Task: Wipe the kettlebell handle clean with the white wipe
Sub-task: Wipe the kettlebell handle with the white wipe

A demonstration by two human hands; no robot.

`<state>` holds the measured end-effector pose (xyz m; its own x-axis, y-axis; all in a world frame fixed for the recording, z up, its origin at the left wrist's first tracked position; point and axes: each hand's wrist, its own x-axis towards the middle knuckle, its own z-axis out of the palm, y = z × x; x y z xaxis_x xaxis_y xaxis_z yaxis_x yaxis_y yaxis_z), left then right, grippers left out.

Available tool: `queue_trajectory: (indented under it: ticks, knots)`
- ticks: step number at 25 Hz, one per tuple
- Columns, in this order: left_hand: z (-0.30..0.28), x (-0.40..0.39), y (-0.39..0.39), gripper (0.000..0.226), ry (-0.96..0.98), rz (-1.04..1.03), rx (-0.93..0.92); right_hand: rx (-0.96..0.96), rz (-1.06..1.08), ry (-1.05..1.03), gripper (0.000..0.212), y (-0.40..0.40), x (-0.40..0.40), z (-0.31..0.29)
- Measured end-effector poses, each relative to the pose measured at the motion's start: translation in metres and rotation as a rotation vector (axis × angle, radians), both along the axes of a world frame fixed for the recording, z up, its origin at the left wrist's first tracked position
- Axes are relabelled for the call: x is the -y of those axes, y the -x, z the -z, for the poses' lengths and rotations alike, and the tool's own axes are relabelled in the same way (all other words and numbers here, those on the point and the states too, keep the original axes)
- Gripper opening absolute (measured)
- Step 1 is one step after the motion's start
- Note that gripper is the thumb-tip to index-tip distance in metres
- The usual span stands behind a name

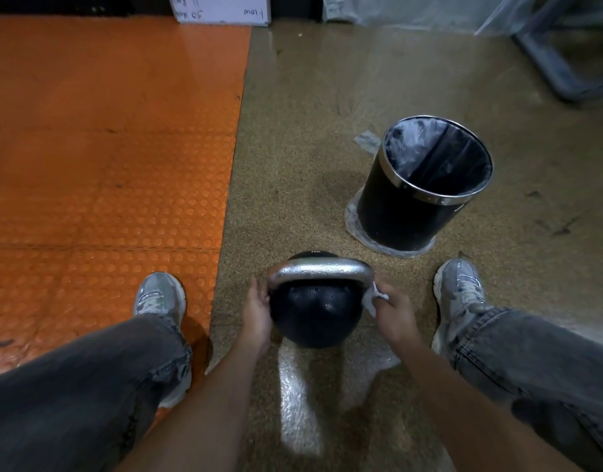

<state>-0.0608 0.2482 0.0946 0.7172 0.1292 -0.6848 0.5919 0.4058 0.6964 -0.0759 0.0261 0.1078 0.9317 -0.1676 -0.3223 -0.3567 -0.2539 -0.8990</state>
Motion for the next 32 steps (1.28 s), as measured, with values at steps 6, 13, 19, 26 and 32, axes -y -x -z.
queue_trajectory:
  ticks: [6,13,19,26,32]
  knots:
    - [0.018,-0.006,-0.005,0.061,-0.015,0.019,-0.039,0.017,0.009,-0.008,0.054,-0.004,-0.001,0.009]
    - [0.019,-0.006,-0.005,0.061,0.02,0.021,-0.014,-0.023,0.0,-0.019,0.052,-0.01,-0.001,-0.004]
    - [0.018,-0.006,-0.004,0.064,0.012,0.047,0.0,-0.047,-0.027,0.038,0.047,-0.018,0.002,-0.002]
    - [0.019,-0.007,-0.003,0.065,0.01,0.043,-0.019,-0.03,-0.064,0.037,0.054,-0.009,0.005,-0.007]
    - [0.016,-0.005,-0.002,0.067,0.011,0.043,-0.011,-0.043,0.005,0.004,0.051,0.006,0.003,0.008]
